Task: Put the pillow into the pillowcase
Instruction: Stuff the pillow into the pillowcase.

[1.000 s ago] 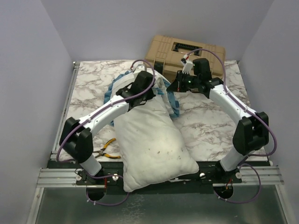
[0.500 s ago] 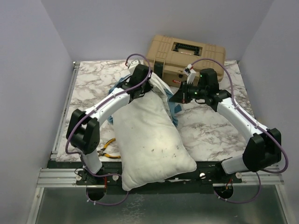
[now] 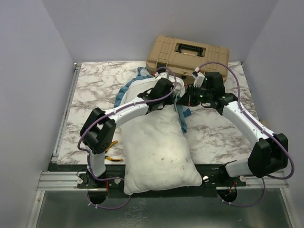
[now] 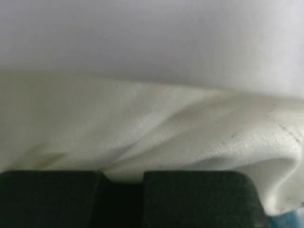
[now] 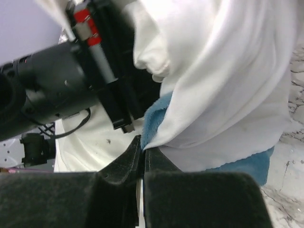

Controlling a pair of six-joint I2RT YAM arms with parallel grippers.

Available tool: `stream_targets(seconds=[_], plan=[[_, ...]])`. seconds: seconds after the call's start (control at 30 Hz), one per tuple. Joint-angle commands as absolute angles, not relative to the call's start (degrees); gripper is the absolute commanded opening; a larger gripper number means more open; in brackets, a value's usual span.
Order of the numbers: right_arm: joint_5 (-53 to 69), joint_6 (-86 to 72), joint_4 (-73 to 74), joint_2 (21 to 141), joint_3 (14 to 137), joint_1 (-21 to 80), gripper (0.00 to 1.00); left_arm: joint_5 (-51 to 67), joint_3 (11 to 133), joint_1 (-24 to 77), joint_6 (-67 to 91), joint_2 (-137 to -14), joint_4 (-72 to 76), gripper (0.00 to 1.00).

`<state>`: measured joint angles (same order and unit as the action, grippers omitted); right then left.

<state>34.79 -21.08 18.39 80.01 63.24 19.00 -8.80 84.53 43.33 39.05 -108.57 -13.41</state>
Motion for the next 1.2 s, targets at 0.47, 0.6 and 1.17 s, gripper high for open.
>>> stream_targets(seconds=[0.47,0.6,1.17], plan=[[13.7,-15.8,26.9,77.3,74.1,19.2,0.7,-10.5,76.0,43.5,41.3,-107.9,-18.9,0.0],[12.7,-13.9,27.2,82.6,75.9,19.2,0.58,-10.5,75.9,43.5,41.3,-108.0,-19.0,0.0],[7.0,-12.5,22.7,94.3,78.3,21.9,0.48,-9.7,76.8,43.4,42.0,-108.5,-18.6,0.0]])
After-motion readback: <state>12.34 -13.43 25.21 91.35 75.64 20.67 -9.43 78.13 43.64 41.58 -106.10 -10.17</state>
